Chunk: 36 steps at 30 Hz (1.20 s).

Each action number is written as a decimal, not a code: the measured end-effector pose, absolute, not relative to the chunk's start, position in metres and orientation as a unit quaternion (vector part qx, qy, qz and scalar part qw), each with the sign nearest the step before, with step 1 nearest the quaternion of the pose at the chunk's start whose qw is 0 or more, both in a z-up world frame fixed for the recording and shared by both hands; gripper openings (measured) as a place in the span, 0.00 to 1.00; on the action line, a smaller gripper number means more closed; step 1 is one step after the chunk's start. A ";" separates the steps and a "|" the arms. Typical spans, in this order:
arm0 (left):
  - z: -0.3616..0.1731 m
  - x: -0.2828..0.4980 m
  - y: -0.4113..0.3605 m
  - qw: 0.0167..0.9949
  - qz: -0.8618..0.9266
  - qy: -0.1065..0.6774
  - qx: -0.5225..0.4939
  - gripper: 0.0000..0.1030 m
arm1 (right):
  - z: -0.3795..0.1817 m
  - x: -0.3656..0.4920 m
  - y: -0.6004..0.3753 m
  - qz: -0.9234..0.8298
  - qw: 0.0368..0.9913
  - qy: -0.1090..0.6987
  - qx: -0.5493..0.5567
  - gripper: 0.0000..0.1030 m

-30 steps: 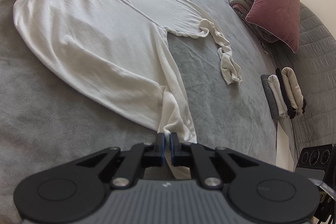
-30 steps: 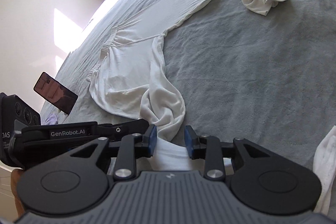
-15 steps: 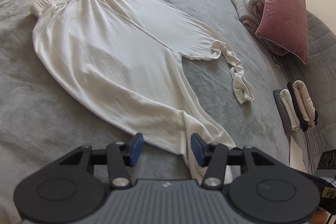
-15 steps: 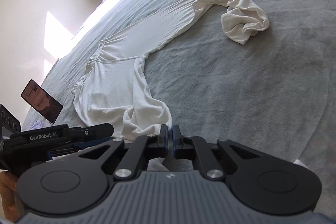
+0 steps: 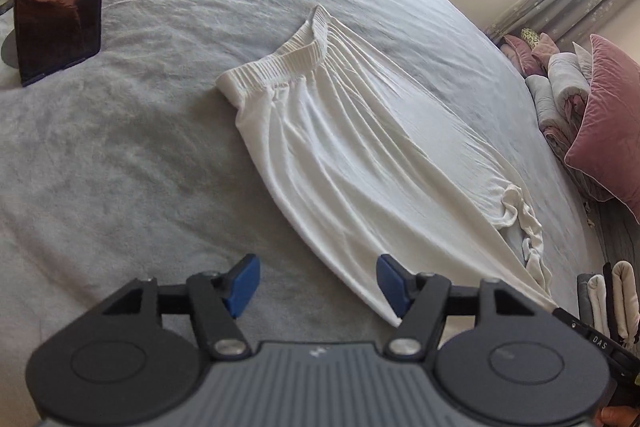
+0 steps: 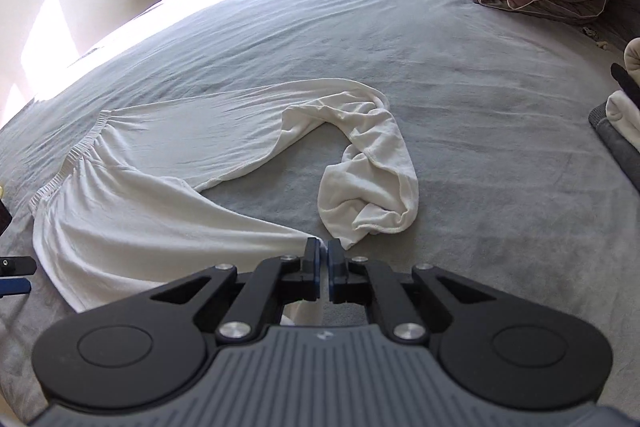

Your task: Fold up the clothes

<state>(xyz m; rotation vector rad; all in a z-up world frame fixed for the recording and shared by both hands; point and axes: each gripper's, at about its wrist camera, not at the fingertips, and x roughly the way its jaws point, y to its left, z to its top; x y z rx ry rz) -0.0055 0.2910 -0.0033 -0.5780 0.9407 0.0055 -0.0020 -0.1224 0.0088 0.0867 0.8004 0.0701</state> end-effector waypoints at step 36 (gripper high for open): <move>-0.028 0.015 0.344 0.841 0.100 0.315 -0.428 0.27 | -0.028 -0.061 -0.006 0.256 0.883 0.361 -0.155 0.46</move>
